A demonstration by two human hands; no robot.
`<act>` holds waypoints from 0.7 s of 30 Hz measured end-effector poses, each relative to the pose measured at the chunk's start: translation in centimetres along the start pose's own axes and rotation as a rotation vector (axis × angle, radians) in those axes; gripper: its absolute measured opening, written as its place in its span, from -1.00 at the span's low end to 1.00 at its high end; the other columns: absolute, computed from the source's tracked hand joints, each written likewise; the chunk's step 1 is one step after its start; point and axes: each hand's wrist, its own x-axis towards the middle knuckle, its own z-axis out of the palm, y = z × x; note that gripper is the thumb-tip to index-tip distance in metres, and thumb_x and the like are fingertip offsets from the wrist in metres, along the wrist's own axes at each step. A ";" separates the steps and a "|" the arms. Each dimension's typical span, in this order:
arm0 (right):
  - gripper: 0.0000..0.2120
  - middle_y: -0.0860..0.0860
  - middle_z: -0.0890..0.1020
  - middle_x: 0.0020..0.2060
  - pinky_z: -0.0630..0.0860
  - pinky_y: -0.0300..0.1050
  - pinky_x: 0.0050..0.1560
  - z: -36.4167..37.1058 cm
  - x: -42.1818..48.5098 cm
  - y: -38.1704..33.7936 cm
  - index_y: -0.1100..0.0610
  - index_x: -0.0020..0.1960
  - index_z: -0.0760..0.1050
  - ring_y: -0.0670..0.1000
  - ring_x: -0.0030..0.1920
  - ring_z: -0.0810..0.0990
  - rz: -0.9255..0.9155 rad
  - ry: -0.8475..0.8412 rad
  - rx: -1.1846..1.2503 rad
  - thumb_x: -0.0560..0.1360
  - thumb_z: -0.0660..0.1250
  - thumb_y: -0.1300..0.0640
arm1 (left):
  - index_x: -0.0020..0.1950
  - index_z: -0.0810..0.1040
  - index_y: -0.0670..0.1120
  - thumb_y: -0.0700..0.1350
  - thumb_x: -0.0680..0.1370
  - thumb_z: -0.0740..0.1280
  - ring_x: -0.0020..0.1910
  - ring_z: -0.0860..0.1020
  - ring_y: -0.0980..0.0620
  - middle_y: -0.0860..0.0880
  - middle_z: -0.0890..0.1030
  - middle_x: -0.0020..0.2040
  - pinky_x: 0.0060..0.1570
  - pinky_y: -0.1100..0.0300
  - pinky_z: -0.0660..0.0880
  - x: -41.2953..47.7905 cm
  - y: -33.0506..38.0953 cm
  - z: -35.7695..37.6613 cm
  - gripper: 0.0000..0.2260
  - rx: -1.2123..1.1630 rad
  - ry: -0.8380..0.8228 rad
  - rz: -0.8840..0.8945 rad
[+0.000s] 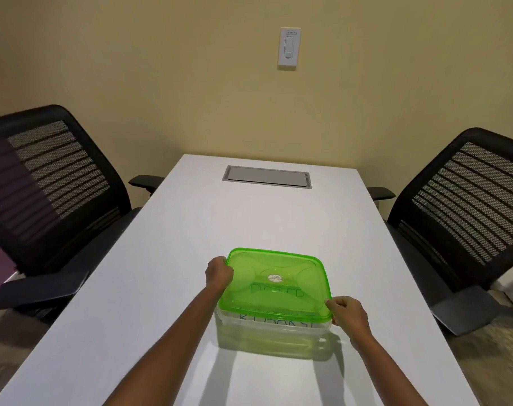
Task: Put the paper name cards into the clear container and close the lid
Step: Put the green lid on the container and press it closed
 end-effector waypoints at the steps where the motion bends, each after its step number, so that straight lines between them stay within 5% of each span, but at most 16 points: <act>1: -0.84 0.07 0.49 -0.45 0.38 -0.12 -0.13 0.0 -0.1 0.0 0.24 -0.24 0.50 0.11 -0.28 0.48 -0.001 -0.001 0.000 0.49 0.33 0.20 | -0.37 0.34 -0.15 -0.42 0.48 0.15 -0.08 0.52 -0.20 -0.32 0.54 -0.15 -0.14 0.04 0.41 0.1 -0.3 0.1 -0.73 -0.010 -0.005 -0.007; 3: -0.87 0.07 0.50 -0.44 0.41 -0.09 -0.11 -0.1 -0.3 0.1 0.27 -0.18 0.53 0.11 -0.28 0.49 -0.001 0.000 -0.002 0.49 0.33 0.20 | -0.33 0.43 -0.16 -0.42 0.47 0.16 -0.06 0.52 -0.16 -0.29 0.55 -0.14 -0.13 0.06 0.40 -0.1 -0.5 0.1 -0.75 -0.031 -0.015 -0.025; 5: -0.86 0.08 0.52 -0.41 0.45 -0.06 -0.07 -0.2 -0.6 0.2 0.29 -0.11 0.55 0.10 -0.32 0.49 0.005 0.004 -0.001 0.49 0.33 0.20 | 0.01 0.59 -0.30 -0.42 0.48 0.18 0.14 0.56 -0.21 -0.31 0.60 0.12 0.09 0.02 0.48 -0.3 -0.8 0.0 -0.77 -0.059 -0.011 -0.040; 7: -0.83 0.11 0.55 -0.36 0.47 -0.02 -0.05 -0.2 -1.0 0.3 0.31 -0.03 0.55 0.08 -0.37 0.48 0.017 0.006 0.006 0.49 0.34 0.20 | 0.28 0.51 -0.30 -0.39 0.50 0.20 0.27 0.51 -0.19 -0.27 0.55 0.29 0.25 0.02 0.44 -0.5 -1.2 -0.1 -0.65 -0.075 -0.017 -0.061; 9: -0.80 0.15 0.57 -0.29 0.46 -0.02 -0.08 -0.2 -1.4 0.4 0.33 0.03 0.54 0.05 -0.41 0.47 0.029 0.005 0.019 0.49 0.34 0.21 | 0.34 0.46 -0.30 -0.35 0.52 0.22 0.32 0.49 -0.16 -0.26 0.51 0.34 0.32 0.02 0.42 -0.9 -1.9 -0.1 -0.63 -0.095 -0.029 -0.072; 14: -0.76 0.18 0.55 -0.26 0.46 -0.07 -0.20 -0.2 -2.1 0.8 0.35 0.09 0.52 0.05 -0.41 0.46 0.066 -0.014 0.093 0.49 0.34 0.21 | 0.30 0.49 -0.30 -0.20 0.56 0.28 0.27 0.52 -0.17 -0.26 0.54 0.30 0.26 0.02 0.47 -2.3 -3.7 -0.2 -0.66 -0.180 -0.047 -0.122; 16: -0.75 0.21 0.55 -0.21 0.47 -0.07 -0.21 -0.2 -2.4 1.1 0.35 0.10 0.51 0.06 -0.41 0.46 0.087 -0.021 0.141 0.50 0.34 0.21 | 0.25 0.51 -0.30 -0.17 0.56 0.30 0.13 0.56 -0.17 -0.29 0.57 0.24 0.00 0.02 0.55 -3.0 -4.5 -0.3 -0.69 -0.262 -0.074 -0.157; 18: -0.77 0.22 0.55 -0.22 0.48 -0.05 -0.19 0.0 -2.6 1.3 0.33 0.09 0.50 0.06 -0.40 0.47 0.103 -0.025 0.183 0.50 0.33 0.21 | 0.02 0.57 -0.26 -0.15 0.56 0.32 -0.07 0.50 -0.11 -0.31 0.58 0.08 -0.33 0.13 0.47 -3.8 -5.3 -0.3 -0.82 -0.364 -0.119 -0.196; 21: -0.82 0.22 0.54 -0.24 0.50 -0.08 -0.24 0.3 -2.9 1.5 0.28 0.07 0.48 0.05 -0.43 0.46 0.124 -0.032 0.253 0.51 0.33 0.21 | -0.30 0.43 -0.14 -0.15 0.54 0.35 -0.30 0.46 -0.08 -0.22 0.47 -0.05 -0.48 0.20 0.45 -4.5 -6.2 -0.2 -0.77 -0.500 -0.182 -0.306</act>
